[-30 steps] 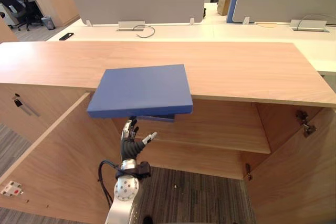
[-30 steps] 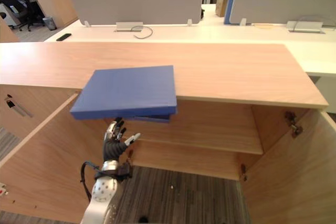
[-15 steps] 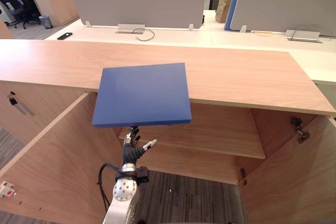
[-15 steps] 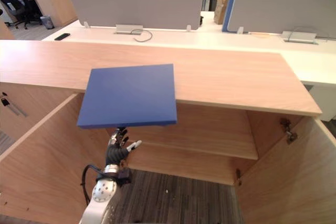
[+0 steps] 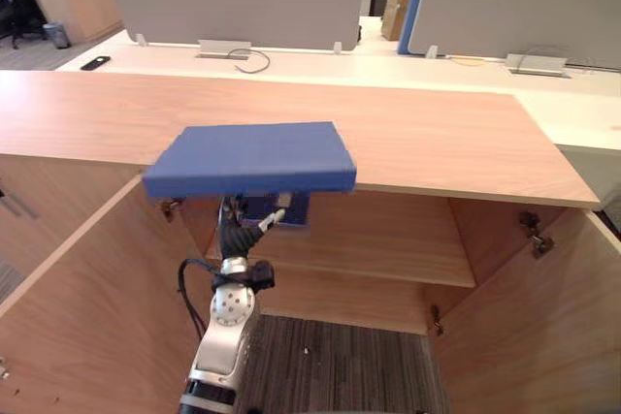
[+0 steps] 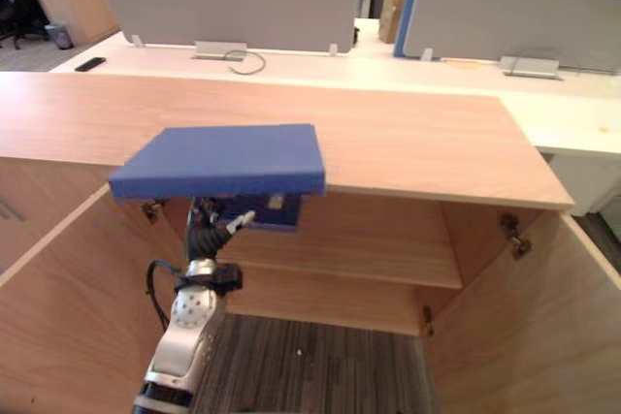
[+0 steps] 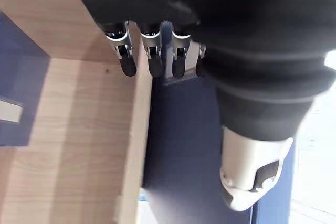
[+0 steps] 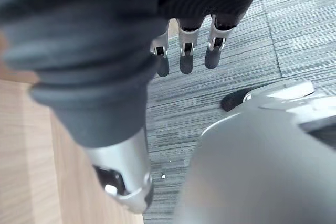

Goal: Walk over to the cabinet, pick up the folder, carry it to the office cabinet, place the folder inside the office cabinet, then close the office cabinet door

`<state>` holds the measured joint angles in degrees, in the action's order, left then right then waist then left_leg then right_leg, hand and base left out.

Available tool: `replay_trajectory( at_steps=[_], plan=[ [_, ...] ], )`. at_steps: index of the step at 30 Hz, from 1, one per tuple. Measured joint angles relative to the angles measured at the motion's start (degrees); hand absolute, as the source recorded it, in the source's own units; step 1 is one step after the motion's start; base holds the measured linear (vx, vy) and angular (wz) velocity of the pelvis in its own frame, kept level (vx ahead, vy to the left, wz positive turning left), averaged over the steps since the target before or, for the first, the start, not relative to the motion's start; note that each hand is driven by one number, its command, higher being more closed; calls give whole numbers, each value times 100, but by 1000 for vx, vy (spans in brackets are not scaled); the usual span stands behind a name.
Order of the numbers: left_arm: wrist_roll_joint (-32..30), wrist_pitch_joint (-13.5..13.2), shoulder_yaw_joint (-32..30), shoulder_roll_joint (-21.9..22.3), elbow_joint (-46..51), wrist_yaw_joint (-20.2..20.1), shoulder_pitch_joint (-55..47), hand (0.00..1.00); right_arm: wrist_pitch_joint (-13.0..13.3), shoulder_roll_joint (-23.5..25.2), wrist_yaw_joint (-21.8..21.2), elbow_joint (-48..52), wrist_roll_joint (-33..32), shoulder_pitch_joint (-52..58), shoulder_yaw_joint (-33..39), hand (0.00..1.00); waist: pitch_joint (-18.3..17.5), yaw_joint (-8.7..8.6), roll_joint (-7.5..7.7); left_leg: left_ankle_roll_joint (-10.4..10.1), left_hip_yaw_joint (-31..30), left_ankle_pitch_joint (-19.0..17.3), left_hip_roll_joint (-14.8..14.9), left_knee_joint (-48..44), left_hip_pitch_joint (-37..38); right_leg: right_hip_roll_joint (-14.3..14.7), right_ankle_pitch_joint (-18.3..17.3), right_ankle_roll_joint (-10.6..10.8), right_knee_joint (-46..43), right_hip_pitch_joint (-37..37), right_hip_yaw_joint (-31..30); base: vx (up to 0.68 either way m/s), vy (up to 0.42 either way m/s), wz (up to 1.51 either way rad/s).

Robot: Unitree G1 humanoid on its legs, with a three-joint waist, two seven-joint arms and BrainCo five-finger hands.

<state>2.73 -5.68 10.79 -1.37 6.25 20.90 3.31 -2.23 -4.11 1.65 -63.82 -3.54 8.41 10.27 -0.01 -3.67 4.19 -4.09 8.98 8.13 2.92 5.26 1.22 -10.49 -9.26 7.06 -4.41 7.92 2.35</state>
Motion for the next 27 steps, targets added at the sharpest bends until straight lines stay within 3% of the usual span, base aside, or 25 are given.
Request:
replay_trajectory(
  at_steps=[10, 27],
  plan=[
    [-42, 16, 125, 133, 52, -111, 678, 0, -18, 60, -73, -103, 13, 11, 376, 0, -19, -159, -35, 35, 138, 8, 41, 10, -2, 57, 10, -41, -193, -261, -264, -90, 15, -12],
    [366, 149, -304, -29, -1258, -356, 679, 0, -113, 125, -143, -95, 22, 0, 592, 0, 7, -230, 2, -62, 114, -62, 29, 6, 133, 62, 19, -73, 190, 108, -144, 48, -12, 1]
  ],
)
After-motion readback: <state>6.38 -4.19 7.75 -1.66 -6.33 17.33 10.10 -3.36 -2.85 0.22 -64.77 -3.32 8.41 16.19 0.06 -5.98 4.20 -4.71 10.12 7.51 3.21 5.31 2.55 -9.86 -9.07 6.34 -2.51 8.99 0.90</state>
